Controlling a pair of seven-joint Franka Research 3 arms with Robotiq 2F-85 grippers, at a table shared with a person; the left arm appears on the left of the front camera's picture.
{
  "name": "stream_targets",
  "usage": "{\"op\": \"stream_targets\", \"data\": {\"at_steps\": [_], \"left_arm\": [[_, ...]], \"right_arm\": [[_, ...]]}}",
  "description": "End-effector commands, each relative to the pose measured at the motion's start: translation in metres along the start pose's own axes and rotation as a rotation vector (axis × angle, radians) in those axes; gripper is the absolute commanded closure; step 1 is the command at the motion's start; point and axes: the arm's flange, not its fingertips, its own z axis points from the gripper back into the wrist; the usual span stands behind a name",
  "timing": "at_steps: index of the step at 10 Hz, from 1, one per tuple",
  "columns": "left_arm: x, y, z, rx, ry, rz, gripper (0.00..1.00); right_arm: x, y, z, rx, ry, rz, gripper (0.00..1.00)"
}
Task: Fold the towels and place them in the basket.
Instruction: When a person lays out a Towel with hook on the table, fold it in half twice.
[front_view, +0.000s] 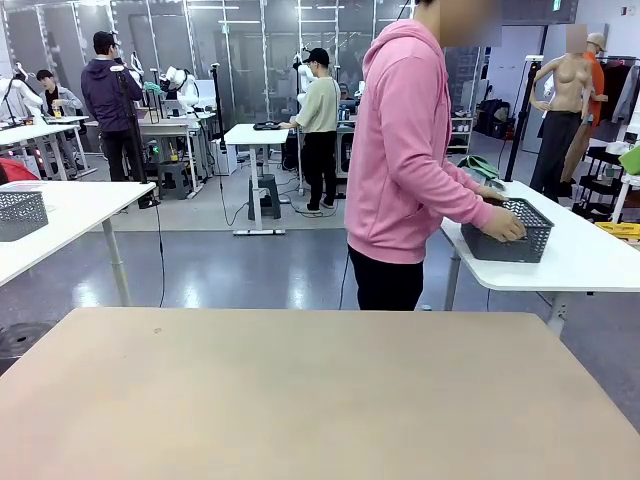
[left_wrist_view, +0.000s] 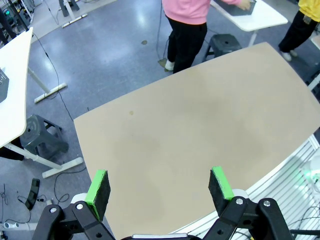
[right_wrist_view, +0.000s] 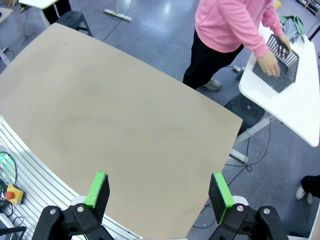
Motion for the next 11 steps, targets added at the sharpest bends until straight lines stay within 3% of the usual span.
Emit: {"op": "stream_targets", "data": {"at_steps": [1, 11], "left_arm": [[-0.0003, -0.0009, 0.0019, -0.002, -0.004, -0.002, 0.00], [-0.0003, -0.0009, 0.0019, -0.002, -0.004, -0.002, 0.00]], "right_arm": [[-0.0006, -0.0005, 0.0012, 0.003, 0.005, 0.000, 0.00], [-0.0006, -0.0005, 0.0012, 0.003, 0.005, 0.000, 0.00]]}}
